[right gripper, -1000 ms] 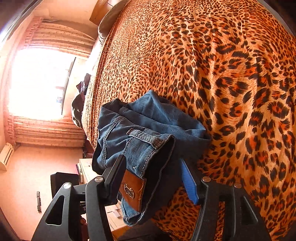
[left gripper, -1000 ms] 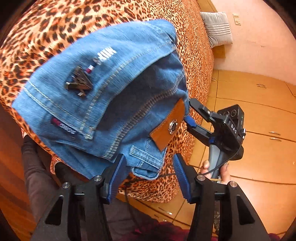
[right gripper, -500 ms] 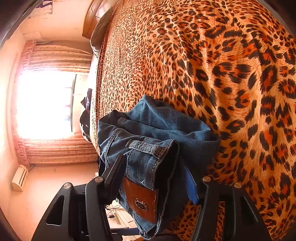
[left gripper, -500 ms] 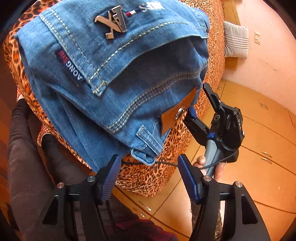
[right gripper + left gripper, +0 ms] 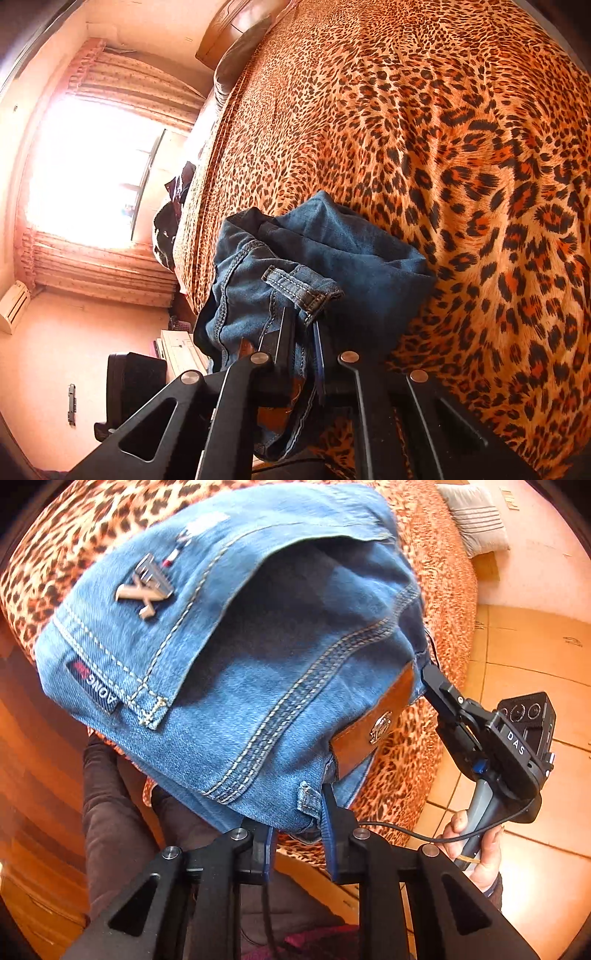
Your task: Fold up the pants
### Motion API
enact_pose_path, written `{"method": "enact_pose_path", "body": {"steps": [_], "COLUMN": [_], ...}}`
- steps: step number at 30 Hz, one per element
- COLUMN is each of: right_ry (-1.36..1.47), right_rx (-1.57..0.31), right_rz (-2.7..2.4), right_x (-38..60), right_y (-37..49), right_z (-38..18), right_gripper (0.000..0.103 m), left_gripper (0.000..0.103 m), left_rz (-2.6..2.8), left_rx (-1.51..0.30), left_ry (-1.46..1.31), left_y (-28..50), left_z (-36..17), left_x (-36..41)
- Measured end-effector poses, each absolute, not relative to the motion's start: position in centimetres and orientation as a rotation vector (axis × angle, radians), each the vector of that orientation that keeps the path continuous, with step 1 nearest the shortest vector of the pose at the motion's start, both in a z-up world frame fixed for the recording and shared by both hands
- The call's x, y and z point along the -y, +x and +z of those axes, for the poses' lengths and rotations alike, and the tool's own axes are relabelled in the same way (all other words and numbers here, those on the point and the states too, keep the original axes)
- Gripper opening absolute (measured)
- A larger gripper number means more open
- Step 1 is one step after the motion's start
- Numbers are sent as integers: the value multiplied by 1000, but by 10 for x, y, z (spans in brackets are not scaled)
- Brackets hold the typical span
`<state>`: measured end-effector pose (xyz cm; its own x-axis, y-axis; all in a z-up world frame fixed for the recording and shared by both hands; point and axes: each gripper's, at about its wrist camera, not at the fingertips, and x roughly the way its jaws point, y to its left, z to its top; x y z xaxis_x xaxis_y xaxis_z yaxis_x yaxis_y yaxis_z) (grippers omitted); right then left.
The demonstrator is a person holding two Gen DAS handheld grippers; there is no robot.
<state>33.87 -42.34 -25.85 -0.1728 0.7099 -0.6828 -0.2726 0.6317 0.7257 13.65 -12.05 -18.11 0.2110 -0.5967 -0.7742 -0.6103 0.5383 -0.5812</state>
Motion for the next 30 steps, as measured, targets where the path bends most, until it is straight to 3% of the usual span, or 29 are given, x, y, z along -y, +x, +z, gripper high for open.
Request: {"method": "enact_pose_path", "body": {"steps": [4, 7, 9, 12, 14, 16, 22, 23, 24, 27, 28, 30], "right_ry": [393, 383, 301, 207, 158, 110, -159, -202, -221, -260, -232, -142], "right_rx": [-1613, -1610, -1545, -1421, -1378, -1370, -1465, -1455, -1429, -1423, -1473, -1490], "right_rz": [812, 827, 835, 887, 943, 1003, 1084, 1112, 1149, 1087, 1062, 1060], "right_x": [423, 426, 429, 416, 387, 349, 246, 239, 237, 236, 240, 246], "right_y": [335, 338, 343, 360, 370, 373, 364, 358, 353, 358, 362, 372], "right_z": [-296, -274, -250, -213, -199, -198, -231, -234, -233, -256, -273, -279], "right_gripper": [11, 26, 28, 32, 52, 59, 55, 30, 21, 22, 33, 39], "left_gripper": [21, 24, 33, 36, 45, 47, 47, 45, 45, 46, 46, 46], "left_rz": [0, -90, -119, -110, -37, 53, 147, 161, 179, 204, 208, 191], "left_rx": [-1496, -1455, -1409, -1321, -1265, -1234, -1202, -1226, -1254, -1305, -1302, -1315], "left_ry": [-1245, -1125, -1025, -1023, -1081, -1148, -1249, -1228, -1193, -1122, -1093, -1049], "left_y": [138, 131, 117, 99, 90, 89, 98, 102, 106, 126, 133, 136], "left_z": [-215, -188, -165, -143, -143, -152, -169, -170, -172, -185, -187, -182], "left_x": [121, 114, 106, 84, 55, 29, 0, 3, 8, 28, 40, 55]}}
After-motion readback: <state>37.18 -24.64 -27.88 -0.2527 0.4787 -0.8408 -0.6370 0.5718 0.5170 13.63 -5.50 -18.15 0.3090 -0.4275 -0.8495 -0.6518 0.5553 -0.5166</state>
